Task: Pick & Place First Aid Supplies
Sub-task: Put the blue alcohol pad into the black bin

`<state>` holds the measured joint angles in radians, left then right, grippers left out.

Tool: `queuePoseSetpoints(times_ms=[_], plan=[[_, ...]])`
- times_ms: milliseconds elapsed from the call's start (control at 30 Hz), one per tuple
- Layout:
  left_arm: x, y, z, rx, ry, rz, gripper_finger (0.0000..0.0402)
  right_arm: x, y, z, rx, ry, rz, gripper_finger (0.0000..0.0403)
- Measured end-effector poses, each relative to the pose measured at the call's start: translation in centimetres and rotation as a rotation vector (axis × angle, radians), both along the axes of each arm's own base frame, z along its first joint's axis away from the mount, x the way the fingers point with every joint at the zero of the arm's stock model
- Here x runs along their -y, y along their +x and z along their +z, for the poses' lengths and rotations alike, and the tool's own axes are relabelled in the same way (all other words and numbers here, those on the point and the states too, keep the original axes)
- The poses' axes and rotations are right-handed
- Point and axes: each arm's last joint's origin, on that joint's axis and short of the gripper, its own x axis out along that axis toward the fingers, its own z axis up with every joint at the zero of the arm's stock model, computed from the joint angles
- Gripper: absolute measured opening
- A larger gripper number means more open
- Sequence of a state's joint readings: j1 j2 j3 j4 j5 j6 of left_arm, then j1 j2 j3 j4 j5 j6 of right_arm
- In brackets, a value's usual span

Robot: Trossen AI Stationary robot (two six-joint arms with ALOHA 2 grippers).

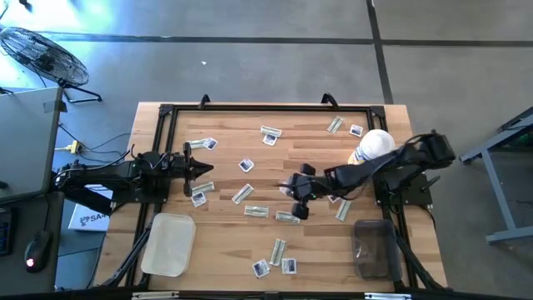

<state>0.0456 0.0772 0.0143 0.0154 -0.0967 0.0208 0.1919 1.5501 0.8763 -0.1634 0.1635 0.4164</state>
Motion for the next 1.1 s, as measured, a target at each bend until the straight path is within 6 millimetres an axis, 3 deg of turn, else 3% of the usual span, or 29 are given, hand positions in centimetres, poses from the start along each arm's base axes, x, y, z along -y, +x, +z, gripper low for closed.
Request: queuePoseSetpoints(times_ms=[367,533,667,800,1100], plan=[[0.0,0.0,0.0,0.000,0.000,0.000,0.0012,-4.7,-8.5,7.2,-0.074,0.489,-0.023,0.0000],[0.0,0.0,0.0,0.000,0.000,0.000,0.0012,-5.4,-12.6,8.3,-0.315,0.741,-0.146,0.0000],[0.0,0.0,0.0,0.000,0.000,0.000,0.0012,-6.1,-15.2,8.3,-0.569,0.859,-0.255,0.0000],[0.0,0.0,0.0,0.000,0.000,0.000,0.0012,-6.8,-16.8,7.6,-0.720,0.811,-0.370,0.0000],[0.0,0.0,0.0,0.000,0.000,0.000,0.0012,-8.3,-16.8,3.3,-0.882,0.707,-0.559,0.0000]])
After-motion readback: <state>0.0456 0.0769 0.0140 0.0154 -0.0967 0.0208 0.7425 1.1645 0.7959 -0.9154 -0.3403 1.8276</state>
